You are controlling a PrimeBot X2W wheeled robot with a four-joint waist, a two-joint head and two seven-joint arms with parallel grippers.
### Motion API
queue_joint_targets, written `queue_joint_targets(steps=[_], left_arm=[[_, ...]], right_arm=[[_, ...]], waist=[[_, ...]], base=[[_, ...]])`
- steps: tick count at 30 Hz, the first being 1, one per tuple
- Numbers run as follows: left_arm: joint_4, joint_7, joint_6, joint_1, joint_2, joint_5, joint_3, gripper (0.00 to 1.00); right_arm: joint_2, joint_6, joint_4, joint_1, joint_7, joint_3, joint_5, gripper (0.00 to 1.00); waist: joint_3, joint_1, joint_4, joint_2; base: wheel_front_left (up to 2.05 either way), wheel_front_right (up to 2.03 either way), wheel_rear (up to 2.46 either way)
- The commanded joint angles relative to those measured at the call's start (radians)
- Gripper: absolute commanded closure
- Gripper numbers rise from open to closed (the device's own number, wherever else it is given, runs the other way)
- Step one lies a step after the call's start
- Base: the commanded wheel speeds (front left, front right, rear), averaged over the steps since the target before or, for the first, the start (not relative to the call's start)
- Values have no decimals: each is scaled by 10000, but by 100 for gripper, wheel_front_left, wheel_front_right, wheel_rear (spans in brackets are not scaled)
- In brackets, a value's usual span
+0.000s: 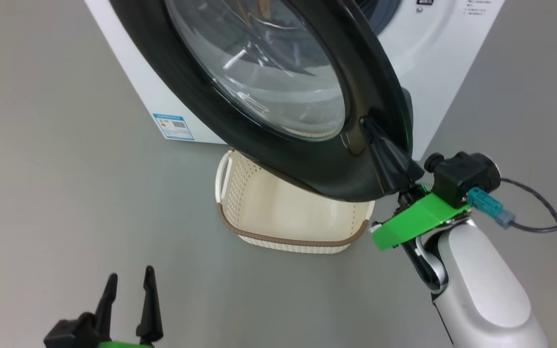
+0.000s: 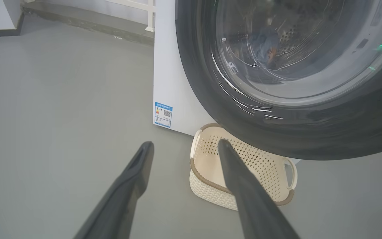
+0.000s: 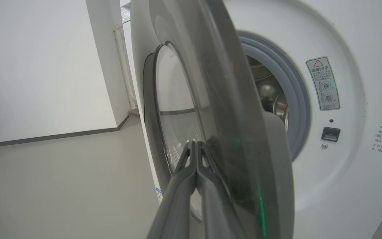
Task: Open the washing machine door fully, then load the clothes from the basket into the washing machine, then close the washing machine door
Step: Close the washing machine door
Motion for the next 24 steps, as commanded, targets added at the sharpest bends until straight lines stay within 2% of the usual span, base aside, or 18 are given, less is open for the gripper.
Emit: queue_joint_targets(steps=[1,24], left_arm=[[-259,-66,-14,-412,76,-39,334,0],[-363,-66,-385,-934,76,131,403,0]], right_arm=[[154,16,-244,-333,-48,62,-76,100],[148,16,259,-2088,-48,-531,-573,100]], waist=[[163,0,-147,-1],[1558,0,-633,-1]], base=[[0,0,0],[0,0,0]])
